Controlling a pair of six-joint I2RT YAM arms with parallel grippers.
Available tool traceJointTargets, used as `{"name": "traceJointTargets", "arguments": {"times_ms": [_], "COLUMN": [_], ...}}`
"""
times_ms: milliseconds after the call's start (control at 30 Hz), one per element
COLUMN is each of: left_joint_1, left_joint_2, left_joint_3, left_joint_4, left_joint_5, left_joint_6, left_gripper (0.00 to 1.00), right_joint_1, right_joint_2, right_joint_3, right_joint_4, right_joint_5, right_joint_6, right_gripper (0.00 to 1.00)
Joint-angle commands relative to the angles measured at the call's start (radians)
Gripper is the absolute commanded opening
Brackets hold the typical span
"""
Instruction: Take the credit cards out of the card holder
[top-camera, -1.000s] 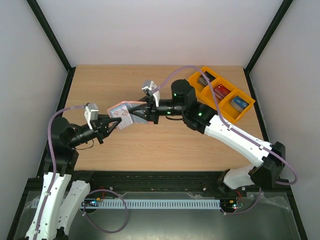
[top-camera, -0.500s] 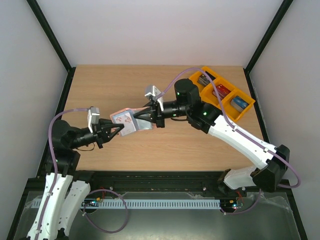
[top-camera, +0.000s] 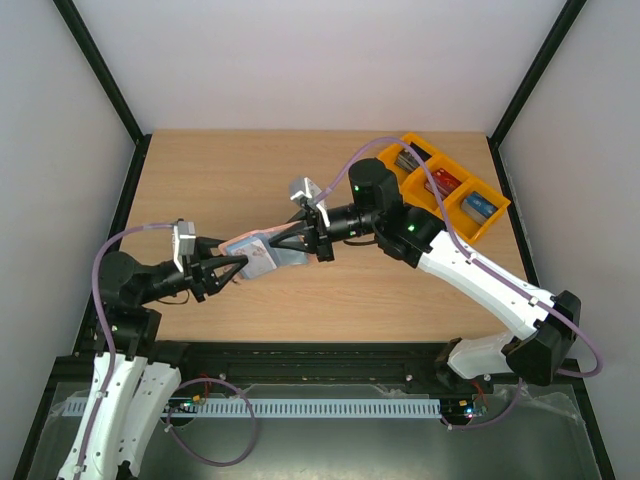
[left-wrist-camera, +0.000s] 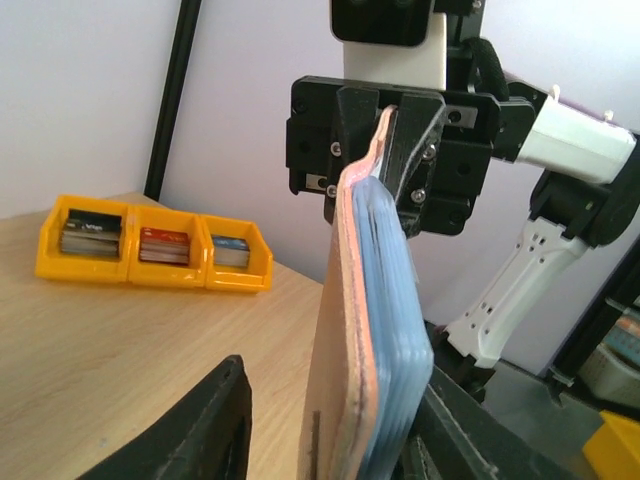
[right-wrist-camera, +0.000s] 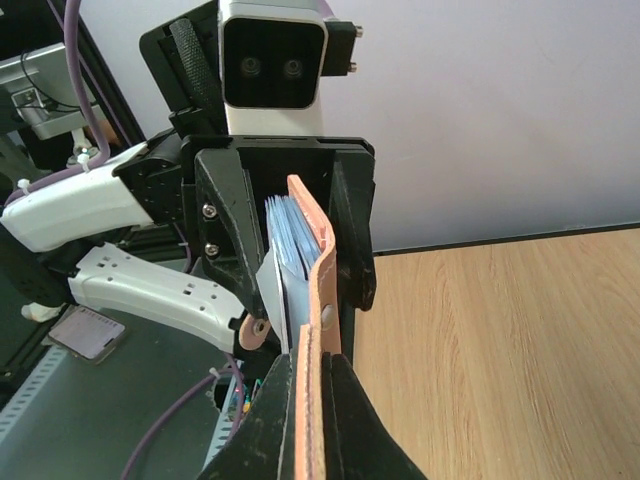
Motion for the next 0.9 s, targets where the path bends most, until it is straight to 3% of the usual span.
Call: {"name": "traceJointTargets", "arguments": {"times_ms": [0,200,400,467,600,700,800,833,867], "left_joint_1": [0.004,0.004,0.003,-0.001,-0.009,-0.008,-0.002,0.000,0.003], "left_joint_2": [-0.015,-0.026,-0.017,-0.017,-0.014,-0.017,-0.017,-0.017,-0.018], "left_joint_3": [-0.011,-0.029,-0.060,-0.064,-0.095,-0.099,-0.089,-0.086,-0.081], "left_joint_4": [0.008,-0.001,0.136,0.145,0.186,0.187,0.067,0.015,-0.036], "left_joint_5": [0.019,-0.006,-0.020,-0.017,-0.026,-0.070,-0.164,-0.212,-0.277], "left_joint_6": [0.022,0.037,-0.079,-0.084,-0.123,-0.147,-0.080,-0.050,-0.023], "left_gripper": [0.45,0.54,0.43,0.37,0.04,0.02,0.02,0.02,0.02], "right_joint_1": [-0.005,-0.010,-0.010,-0.010,-0.018,-0.035,-0.050,-0.054,-0.059], "right_joint_2": [-0.027,-0.036,-0.032,-0.034,-0.033,-0.025,-0.019,-0.014,-0.007], "right_joint_3": [0.036,0.029,0.009,0.013,0.008,-0.002,-0.036,-0.045,-0.051], "right_joint_4": [0.024,0.087,0.136,0.137,0.132,0.110,0.108,0.105,0.095], "right_joint_5": [-0.038,-0.089,-0.099,-0.096,-0.080,-0.047,0.013,0.036,0.075], "right_joint_6": [0.014,0.067,0.105,0.104,0.092,0.092,0.099,0.101,0.103], "right_gripper": [0.02,0.02,0.02,0.02,0.02,0.02,0.16,0.25,0.40]}}
